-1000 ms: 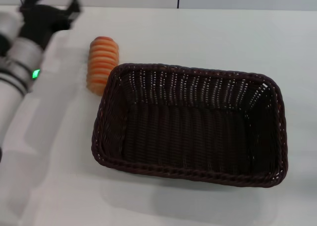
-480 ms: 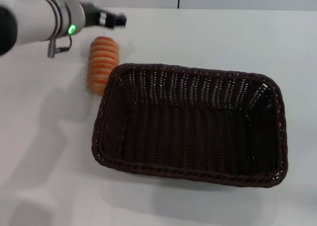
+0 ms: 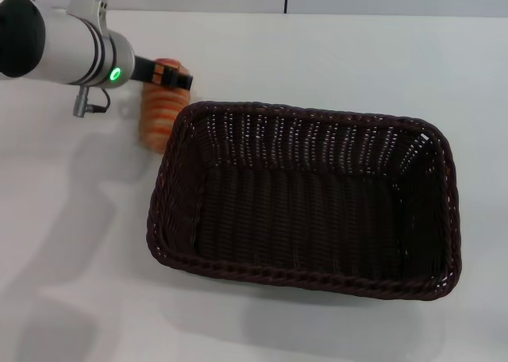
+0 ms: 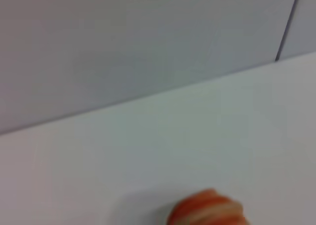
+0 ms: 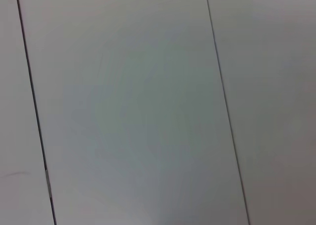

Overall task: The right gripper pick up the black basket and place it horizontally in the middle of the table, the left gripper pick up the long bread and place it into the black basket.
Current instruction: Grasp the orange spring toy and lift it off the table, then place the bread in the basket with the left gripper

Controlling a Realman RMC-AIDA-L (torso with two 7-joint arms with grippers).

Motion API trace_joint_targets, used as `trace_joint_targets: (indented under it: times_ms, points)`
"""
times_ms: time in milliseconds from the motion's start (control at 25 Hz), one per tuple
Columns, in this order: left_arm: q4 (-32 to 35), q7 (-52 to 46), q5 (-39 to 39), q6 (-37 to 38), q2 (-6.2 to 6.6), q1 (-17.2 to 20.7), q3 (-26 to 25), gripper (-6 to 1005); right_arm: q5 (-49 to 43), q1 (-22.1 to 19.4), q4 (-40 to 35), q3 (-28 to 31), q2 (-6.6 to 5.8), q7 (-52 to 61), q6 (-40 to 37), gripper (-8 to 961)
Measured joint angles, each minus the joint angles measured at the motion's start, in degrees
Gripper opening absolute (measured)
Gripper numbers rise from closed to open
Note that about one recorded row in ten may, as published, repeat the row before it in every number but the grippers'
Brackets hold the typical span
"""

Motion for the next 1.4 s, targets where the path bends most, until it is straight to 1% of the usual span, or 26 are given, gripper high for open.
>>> trace_joint_targets:
  times_ms: [320,440,560,720,840,920,960,1000,1080,1160,1280,1400]
  points:
    - [7.5,0.2,0.0,0.0,0.02,-3.5,0.0,822,-0.2,0.5,0.1,0.0,-0.07,0.0,0.2,838]
    - [8.4,0.7,0.0,0.1,0.00,-4.0,-0.1,807,-0.2,0.6,0.1,0.0,-0.06,0.0,0.2,838]
    - [8.0,3.5,0.0,-0.5,-0.01,-3.9,-0.3,792,-0.3,0.7,0.2,-0.1,-0.07,0.0,0.2,839]
    - [5.2,5.3,0.5,0.0,-0.20,-2.1,0.6,772,-0.3,0.7,0.4,-0.1,-0.11,0.0,0.3,839]
    - [2.9,5.3,0.4,0.9,-0.19,-0.5,1.3,632,-0.4,0.7,0.4,-0.2,-0.13,0.0,0.3,839]
    - [1.1,5.3,0.3,1.6,-0.17,0.7,1.4,623,-0.4,0.7,0.3,-0.2,-0.14,0.0,0.3,839]
    - [1.1,5.3,0.3,1.6,-0.17,0.7,1.4,618,-0.4,0.6,0.3,-0.2,-0.14,0.0,0.3,839]
    - [-2.9,5.4,0.3,2.2,-0.13,3.0,1.4,613,-0.4,0.6,0.2,-0.2,-0.15,0.0,0.3,839]
    - [-6.1,5.8,0.2,2.4,-0.11,4.6,1.5,604,-0.4,0.5,0.1,-0.2,-0.15,0.0,0.5,839]
    - [-11.5,6.6,0.1,2.8,-0.06,7.3,1.5,594,-0.4,0.6,0.1,-0.2,-0.16,0.0,0.8,839]
    - [-22.0,7.5,-0.9,2.2,0.03,11.9,1.5,580,-0.4,0.7,0.1,-0.4,-0.15,0.0,0.9,839]
    - [-32.8,8.6,-3.0,-0.7,0.10,16.0,1.8,552,-0.4,0.9,0.0,-0.8,-0.15,0.0,0.9,839]
